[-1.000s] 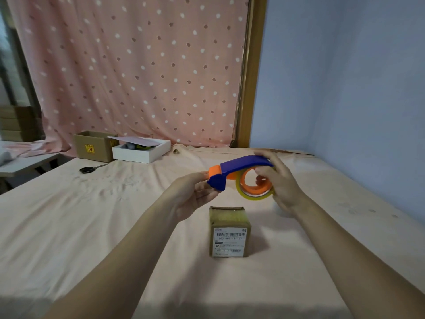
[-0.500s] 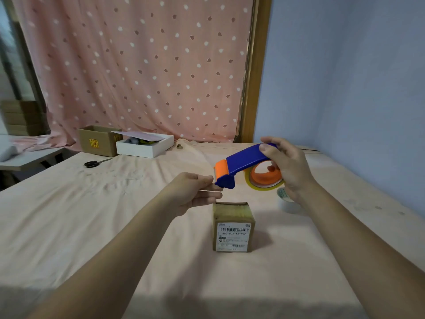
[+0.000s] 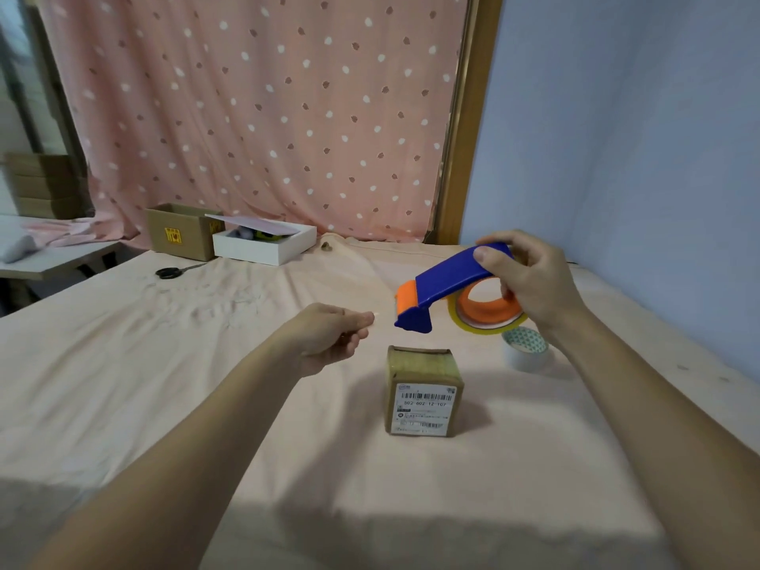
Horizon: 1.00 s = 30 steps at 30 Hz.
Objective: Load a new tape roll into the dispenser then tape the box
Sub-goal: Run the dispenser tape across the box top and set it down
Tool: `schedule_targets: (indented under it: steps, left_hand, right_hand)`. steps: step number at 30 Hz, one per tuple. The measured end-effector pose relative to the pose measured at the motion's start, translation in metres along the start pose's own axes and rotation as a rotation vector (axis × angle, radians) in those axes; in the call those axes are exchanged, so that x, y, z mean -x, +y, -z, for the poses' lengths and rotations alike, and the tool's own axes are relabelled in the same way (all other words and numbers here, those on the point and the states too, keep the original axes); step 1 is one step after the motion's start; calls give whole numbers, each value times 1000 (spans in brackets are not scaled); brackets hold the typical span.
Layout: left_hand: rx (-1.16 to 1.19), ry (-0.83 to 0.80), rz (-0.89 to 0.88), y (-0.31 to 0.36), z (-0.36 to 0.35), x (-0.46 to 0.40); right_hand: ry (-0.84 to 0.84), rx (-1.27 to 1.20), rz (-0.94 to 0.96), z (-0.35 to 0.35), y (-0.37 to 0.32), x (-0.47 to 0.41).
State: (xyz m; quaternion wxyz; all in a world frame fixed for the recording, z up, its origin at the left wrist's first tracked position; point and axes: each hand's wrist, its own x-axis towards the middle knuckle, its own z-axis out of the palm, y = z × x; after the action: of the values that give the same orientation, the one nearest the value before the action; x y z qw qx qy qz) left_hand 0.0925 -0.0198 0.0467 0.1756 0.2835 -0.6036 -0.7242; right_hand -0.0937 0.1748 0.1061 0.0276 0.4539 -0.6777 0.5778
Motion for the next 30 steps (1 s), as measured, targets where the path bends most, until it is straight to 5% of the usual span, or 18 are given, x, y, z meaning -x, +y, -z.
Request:
schedule_targets:
  steps: [10,30]
  left_hand:
    - [44,-51,76,-36,-2,2]
    - [262,-41,157,-69,-16,-8]
  right_hand:
    - [-182,89,-20,19,-1,-4]
    - [-224,190,-75,14,7,-8]
